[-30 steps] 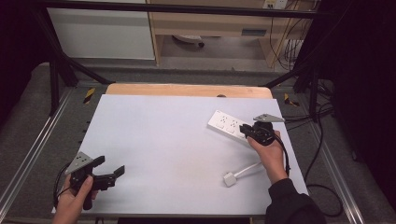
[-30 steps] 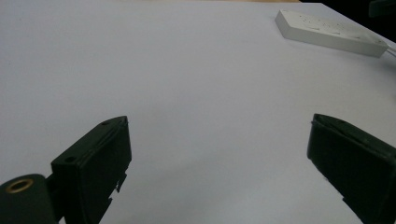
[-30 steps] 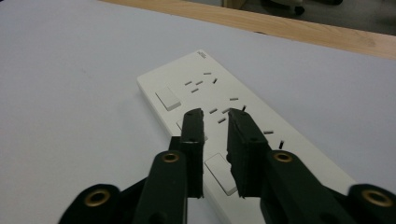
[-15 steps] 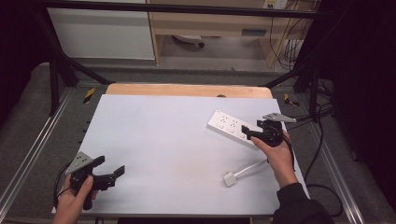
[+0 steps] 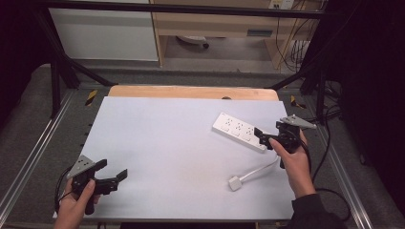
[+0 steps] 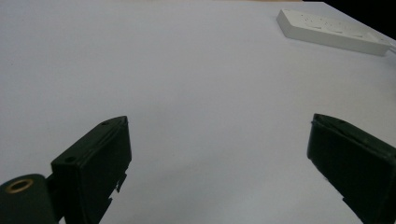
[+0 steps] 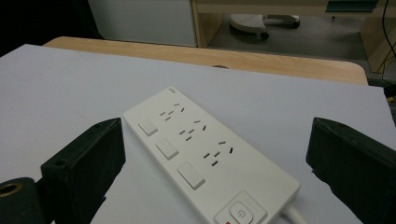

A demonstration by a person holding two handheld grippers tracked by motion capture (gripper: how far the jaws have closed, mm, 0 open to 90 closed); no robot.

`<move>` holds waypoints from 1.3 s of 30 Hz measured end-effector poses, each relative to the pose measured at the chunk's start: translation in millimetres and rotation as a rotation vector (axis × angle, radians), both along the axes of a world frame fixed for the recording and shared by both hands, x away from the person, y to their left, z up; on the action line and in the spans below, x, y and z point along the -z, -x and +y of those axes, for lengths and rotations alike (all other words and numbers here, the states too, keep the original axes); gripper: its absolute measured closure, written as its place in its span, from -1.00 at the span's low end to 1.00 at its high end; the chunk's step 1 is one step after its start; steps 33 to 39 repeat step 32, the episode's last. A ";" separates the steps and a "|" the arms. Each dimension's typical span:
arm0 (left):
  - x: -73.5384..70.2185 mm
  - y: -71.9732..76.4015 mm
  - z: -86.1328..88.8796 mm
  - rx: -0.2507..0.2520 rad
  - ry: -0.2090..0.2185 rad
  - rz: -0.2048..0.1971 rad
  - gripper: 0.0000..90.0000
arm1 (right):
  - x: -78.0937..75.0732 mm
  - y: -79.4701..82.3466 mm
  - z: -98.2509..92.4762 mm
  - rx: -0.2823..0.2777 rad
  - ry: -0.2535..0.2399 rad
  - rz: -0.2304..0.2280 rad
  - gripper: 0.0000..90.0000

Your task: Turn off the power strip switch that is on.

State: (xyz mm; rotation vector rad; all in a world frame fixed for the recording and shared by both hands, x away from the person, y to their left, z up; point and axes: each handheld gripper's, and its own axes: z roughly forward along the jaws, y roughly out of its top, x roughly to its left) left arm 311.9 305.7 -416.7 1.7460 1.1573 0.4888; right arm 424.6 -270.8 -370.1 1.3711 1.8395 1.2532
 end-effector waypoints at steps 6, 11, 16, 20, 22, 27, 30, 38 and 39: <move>-0.1 0.2 0.1 0.001 0.001 -0.002 -0.86 | -1.8 14.9 -9.2 -0.009 -0.007 -0.029 -0.92; -0.1 0.2 0.2 0.002 0.001 -0.004 -0.86 | 6.3 28.8 -18.0 -0.007 -0.016 -0.029 -0.92; -0.1 0.4 0.2 0.003 0.001 -0.006 -0.86 | 19.6 42.1 -23.7 0.001 -0.006 -0.034 -0.90; 0.0 0.3 0.2 0.004 -0.001 -0.006 -0.86 | 33.7 52.5 -26.6 0.005 0.019 -0.030 -0.90; -0.1 0.4 0.2 0.004 0.000 -0.007 -0.86 | 41.6 56.5 -27.9 0.003 0.030 -0.016 -0.90; -0.2 0.4 -0.2 0.006 -0.004 -0.011 -0.86 | 57.9 67.5 -28.0 -0.017 0.057 0.032 -0.89; -0.4 0.6 -0.4 0.007 -0.006 -0.013 -0.86 | 67.9 74.0 -27.8 -0.025 0.083 0.107 -0.89; -0.5 0.8 -0.7 0.008 -0.007 -0.013 -0.86 | 73.4 77.4 -30.0 -0.018 0.102 0.156 -0.89; -0.5 0.8 -0.7 0.008 -0.007 -0.013 -0.86 | 73.4 77.4 -30.0 -0.018 0.102 0.156 -0.89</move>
